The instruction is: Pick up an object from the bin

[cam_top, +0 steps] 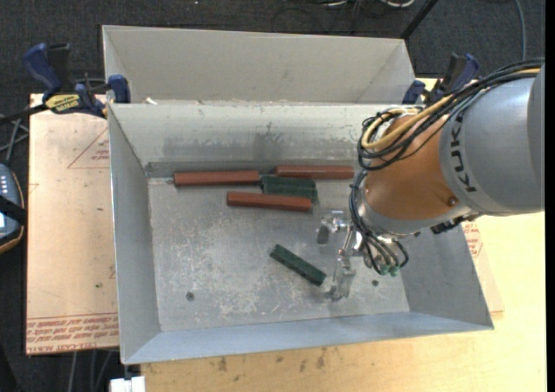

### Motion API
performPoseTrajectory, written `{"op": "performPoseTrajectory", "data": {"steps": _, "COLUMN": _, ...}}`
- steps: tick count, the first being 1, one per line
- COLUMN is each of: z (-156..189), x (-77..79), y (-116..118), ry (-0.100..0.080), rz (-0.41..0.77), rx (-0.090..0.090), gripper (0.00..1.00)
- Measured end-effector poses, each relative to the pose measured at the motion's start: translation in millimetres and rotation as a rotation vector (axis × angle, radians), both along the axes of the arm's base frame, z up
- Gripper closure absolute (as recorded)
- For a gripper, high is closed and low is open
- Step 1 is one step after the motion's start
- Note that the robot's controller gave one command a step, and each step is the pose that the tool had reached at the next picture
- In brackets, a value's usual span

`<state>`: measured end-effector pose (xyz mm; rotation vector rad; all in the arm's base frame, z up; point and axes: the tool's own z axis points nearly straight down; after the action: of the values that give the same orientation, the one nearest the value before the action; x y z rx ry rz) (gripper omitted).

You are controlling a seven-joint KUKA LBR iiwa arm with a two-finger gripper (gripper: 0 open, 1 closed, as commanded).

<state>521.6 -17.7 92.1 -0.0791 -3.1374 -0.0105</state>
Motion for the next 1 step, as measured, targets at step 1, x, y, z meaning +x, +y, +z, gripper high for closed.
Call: {"op": "performPoseTrajectory", "data": {"steps": 1, "z": -22.4, "x": -39.3, "y": 44.7, "ry": -0.001, "rz": -0.132, "rx": -0.006, "gripper": 1.00}}
